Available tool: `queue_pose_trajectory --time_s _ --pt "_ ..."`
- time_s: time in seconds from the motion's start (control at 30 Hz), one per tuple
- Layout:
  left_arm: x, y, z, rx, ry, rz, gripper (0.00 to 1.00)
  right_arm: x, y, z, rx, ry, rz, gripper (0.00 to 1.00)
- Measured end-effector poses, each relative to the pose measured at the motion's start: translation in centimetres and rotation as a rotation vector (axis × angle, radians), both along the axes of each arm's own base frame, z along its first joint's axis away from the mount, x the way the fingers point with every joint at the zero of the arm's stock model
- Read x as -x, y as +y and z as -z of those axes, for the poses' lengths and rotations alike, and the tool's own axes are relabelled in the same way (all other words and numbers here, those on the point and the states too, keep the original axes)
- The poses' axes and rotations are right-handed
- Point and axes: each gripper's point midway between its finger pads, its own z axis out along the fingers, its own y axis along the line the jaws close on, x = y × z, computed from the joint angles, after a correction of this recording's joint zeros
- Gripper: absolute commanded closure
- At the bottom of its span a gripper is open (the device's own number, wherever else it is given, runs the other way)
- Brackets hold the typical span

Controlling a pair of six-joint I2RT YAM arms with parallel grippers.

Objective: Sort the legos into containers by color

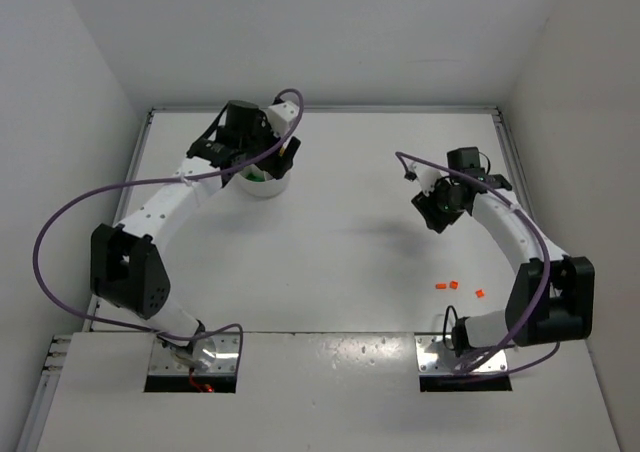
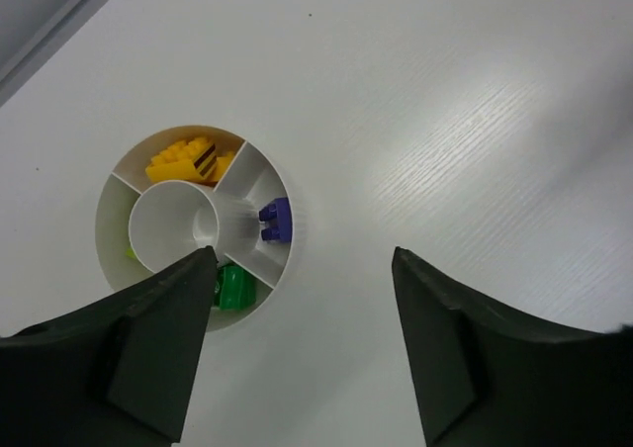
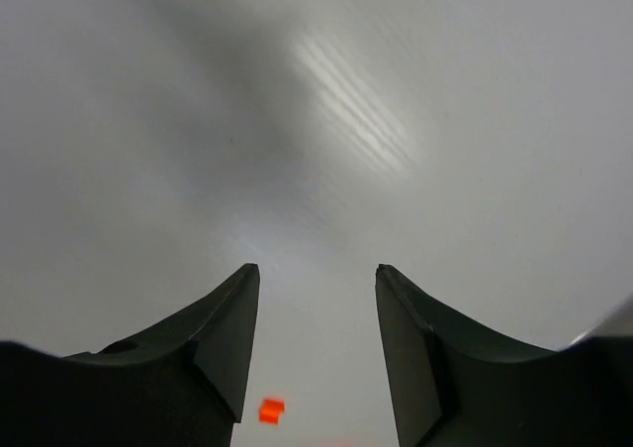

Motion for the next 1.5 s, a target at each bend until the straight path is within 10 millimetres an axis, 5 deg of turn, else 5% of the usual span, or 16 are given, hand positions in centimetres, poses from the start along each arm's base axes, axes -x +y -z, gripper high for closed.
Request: queue_pose_trajectory --time_s 0.07,0.1,0.33,0.5,0.67,0.87,1.2,1.5 --pt "0.4 0.0 1.1 -0.009 0.009 0.006 0.15 1.6 -1.7 0.1 0.046 0.048 -0.003 0.49" --pt "0.6 0.1 1.7 -0.012 0.018 0.005 0.01 2.2 -2.6 0.3 0.067 0.074 0.007 0.49" --pt "1.0 0.4 4.0 -0.005 0.055 -0.028 0.00 7.5 -10.1 1.8 0.214 0.310 0.214 0.33" --pt "-0.1 -0.1 2.7 0.012 0.023 -0.027 0.00 9.9 -13.8 1.6 0.286 0.388 0.348 0.33" --pt "-3.4 -2.1 -0.7 0.030 -0.027 0.031 0.00 12.4 -16.9 1.3 0.281 0.439 0.492 0.33" --pt "-6.2 -4.9 -2.3 0.065 -0.017 0.123 0.00 15.0 -18.1 1.7 0.185 0.510 0.553 0.34" --pt "-5.5 -7.5 -1.3 0.082 0.061 0.200 0.00 16.5 -20.2 3.6 0.095 0.642 0.437 0.41" --pt "-3.7 -10.2 -1.2 0.093 0.095 0.231 0.00 14.8 -24.3 4.4 0.092 0.693 0.197 0.42"
